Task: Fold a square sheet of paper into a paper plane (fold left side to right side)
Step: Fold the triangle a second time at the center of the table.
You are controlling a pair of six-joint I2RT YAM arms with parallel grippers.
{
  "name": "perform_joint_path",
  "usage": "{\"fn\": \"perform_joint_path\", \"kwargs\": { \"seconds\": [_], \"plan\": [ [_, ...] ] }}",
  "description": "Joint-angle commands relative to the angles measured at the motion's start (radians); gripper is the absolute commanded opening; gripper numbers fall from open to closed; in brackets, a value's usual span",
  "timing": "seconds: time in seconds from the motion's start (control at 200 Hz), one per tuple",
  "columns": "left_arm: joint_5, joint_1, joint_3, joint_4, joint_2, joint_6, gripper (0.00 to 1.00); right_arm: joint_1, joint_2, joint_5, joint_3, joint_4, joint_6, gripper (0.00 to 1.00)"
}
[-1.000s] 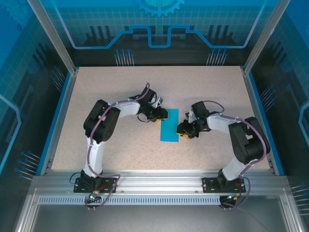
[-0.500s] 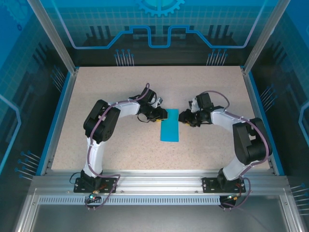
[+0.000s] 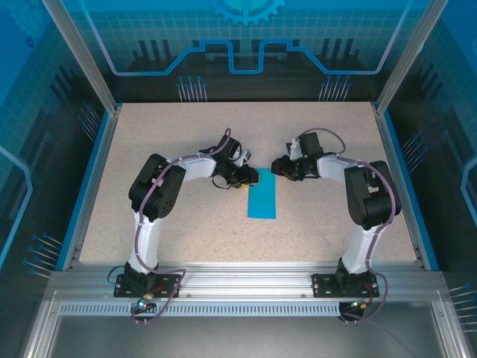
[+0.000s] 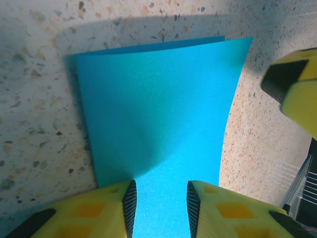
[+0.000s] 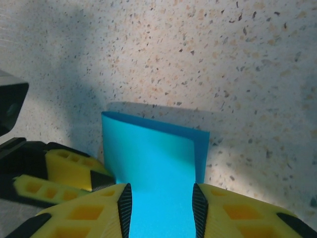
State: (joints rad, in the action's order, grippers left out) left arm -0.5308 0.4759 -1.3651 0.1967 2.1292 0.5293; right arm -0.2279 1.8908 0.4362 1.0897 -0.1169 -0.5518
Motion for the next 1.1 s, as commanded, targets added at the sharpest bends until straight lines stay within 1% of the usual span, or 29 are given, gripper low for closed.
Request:
{"fn": "perform_joint_path", "kwargs": {
  "seconds": [0.0, 0.235, 0.435, 0.645, 0.765, 0.87, 1.04, 1.095],
  "plan": [
    [0.006, 0.008, 0.032, 0.03, -0.002, 0.007, 0.36, 0.011, 0.041, 0.033, 0.036, 0.026, 0.017, 0.4],
    [0.006, 0.009, 0.032, 0.029, -0.004, 0.008, 0.36, 0.01, 0.081, 0.072, 0.041, 0.04, 0.017, 0.38],
    [0.002, 0.011, 0.034, 0.023, -0.006, 0.006, 0.36, 0.009, 0.08, 0.091, 0.033, 0.039, 0.03, 0.36],
    [-0.006, 0.012, 0.058, -0.014, -0.072, -0.024, 0.39, 0.01, 0.083, 0.085, 0.04, 0.016, 0.051, 0.33],
    [-0.003, 0.01, 0.072, -0.019, -0.126, -0.058, 0.42, 0.01, 0.094, 0.082, 0.06, -0.009, 0.064, 0.26],
    [0.015, 0.011, 0.102, -0.022, -0.178, -0.092, 0.44, 0.009, 0.098, 0.079, 0.074, -0.026, 0.066, 0.17],
    [0.072, 0.029, 0.18, -0.028, -0.279, -0.173, 0.45, 0.011, 0.08, 0.075, 0.091, -0.062, 0.073, 0.04],
    [0.094, 0.047, 0.208, -0.025, -0.32, -0.209, 0.47, 0.011, 0.075, 0.074, 0.104, -0.094, 0.076, 0.03]
  ]
}}
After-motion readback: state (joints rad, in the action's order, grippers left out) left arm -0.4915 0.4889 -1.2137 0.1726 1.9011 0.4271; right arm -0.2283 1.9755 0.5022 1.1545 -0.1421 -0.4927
